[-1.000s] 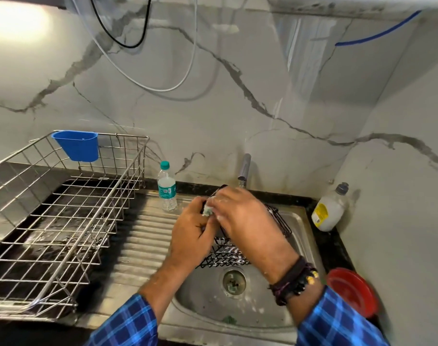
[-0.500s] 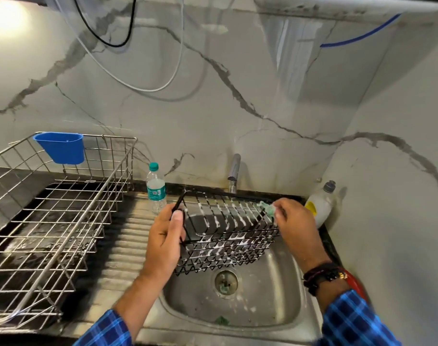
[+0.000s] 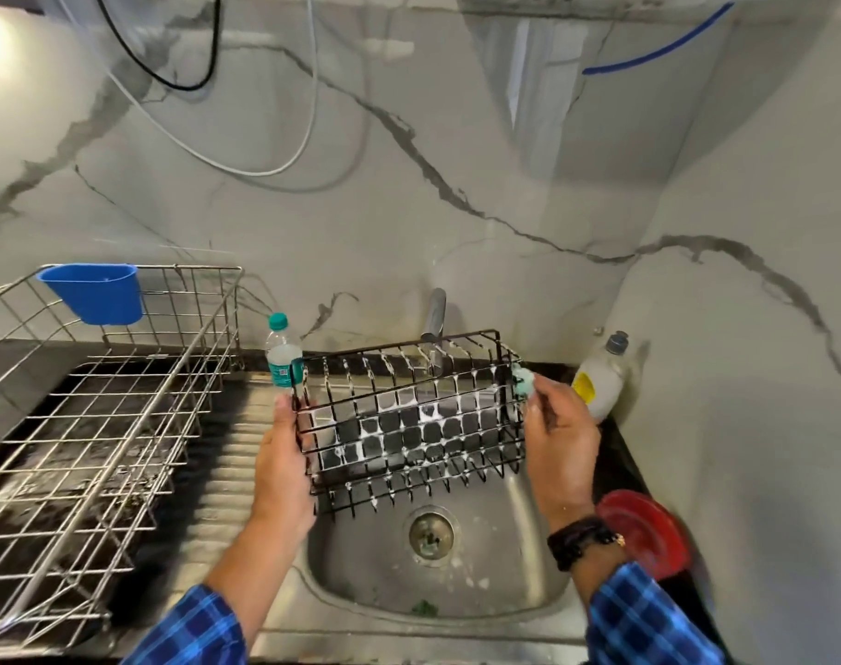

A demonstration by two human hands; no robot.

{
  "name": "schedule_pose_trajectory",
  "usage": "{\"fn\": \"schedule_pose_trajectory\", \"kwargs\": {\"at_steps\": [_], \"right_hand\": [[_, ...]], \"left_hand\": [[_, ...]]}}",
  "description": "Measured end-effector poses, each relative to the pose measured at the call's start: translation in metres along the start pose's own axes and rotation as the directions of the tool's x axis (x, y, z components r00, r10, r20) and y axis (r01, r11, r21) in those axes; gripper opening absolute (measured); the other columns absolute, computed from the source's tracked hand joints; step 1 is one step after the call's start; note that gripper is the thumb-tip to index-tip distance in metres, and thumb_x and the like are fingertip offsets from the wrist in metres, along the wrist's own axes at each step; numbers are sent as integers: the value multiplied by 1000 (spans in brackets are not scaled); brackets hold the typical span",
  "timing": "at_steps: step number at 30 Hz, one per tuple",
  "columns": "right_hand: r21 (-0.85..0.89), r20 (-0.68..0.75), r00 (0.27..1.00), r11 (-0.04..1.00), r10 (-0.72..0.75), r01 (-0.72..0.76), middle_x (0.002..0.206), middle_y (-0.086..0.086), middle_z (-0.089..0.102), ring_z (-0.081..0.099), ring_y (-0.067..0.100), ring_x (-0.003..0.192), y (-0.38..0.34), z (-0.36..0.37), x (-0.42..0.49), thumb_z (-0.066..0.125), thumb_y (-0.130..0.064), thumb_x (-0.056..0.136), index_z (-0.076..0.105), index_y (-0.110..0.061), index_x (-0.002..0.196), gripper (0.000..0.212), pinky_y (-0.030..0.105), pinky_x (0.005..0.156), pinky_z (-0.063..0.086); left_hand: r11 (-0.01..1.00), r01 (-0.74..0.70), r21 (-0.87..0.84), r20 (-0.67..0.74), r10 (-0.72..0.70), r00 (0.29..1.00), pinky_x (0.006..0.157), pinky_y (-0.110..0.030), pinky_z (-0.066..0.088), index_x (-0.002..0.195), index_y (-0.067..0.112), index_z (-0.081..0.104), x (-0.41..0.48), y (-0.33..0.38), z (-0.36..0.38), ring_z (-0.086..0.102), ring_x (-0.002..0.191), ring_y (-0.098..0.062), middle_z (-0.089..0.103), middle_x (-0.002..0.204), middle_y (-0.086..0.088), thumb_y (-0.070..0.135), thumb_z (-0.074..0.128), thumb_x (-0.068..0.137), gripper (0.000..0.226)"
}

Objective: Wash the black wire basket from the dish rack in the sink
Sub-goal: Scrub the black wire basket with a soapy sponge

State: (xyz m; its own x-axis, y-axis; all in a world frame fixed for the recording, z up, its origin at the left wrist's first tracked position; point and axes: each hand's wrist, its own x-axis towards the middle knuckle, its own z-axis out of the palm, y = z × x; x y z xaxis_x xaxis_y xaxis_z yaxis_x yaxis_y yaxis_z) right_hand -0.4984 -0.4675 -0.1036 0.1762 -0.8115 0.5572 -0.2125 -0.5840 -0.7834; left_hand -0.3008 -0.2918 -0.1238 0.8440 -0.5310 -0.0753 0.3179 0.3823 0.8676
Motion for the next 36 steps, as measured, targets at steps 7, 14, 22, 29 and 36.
{"fn": "schedule_pose_trajectory", "kwargs": {"at_steps": [7, 14, 22, 29, 36], "right_hand": [[-64, 31, 984, 982, -177, 179, 106, 1, 70, 65, 15, 99, 2, -2, -13, 64, 1, 90, 73, -4, 109, 21, 18, 93, 48], [126, 216, 976, 991, 22, -50, 101, -10, 68, 65, 5, 95, -7, 7, -41, 65, -1, 91, 72, -21, 109, 28, 22, 82, 56], [184, 197, 979, 979, 48, -85, 96, -13, 64, 64, 6, 86, -44, 32, -57, 66, -4, 90, 68, -19, 98, 17, 20, 76, 56], [76, 390, 881, 963, -268, 259, 90, -9, 63, 59, 3, 82, -31, 37, -82, 60, -17, 92, 62, -17, 83, 9, 22, 76, 54], [-41, 738, 672, 988, -69, 146, 79, -7, 66, 58, 4, 71, 23, 3, -66, 63, -23, 90, 67, -20, 81, 10, 17, 66, 45]], "left_hand": [[952, 172, -254, -107, -205, 973, 62, -32, 57, 85, 21, 73, 5, -8, -15, 67, 59, -17, 69, 70, 3, 62, 55, 91, 45], [894, 259, -365, -210, -351, 913, 44, -20, 40, 73, 24, 62, 3, -15, -7, 53, 49, -10, 64, 63, 9, 54, 53, 94, 38], [873, 311, -375, -200, -404, 893, 42, -24, 43, 82, 22, 59, -15, -26, 36, 51, 37, -10, 61, 56, 6, 47, 39, 103, 39], [833, 289, -471, -163, -404, 900, 51, -26, 35, 57, 23, 54, -11, -30, 35, 40, 43, -14, 46, 54, 4, 58, 32, 102, 61], [799, 337, -499, -58, -418, 906, 48, -21, 29, 58, 26, 40, -13, -33, 9, 33, 38, -10, 40, 53, 6, 52, 44, 97, 47]]}}
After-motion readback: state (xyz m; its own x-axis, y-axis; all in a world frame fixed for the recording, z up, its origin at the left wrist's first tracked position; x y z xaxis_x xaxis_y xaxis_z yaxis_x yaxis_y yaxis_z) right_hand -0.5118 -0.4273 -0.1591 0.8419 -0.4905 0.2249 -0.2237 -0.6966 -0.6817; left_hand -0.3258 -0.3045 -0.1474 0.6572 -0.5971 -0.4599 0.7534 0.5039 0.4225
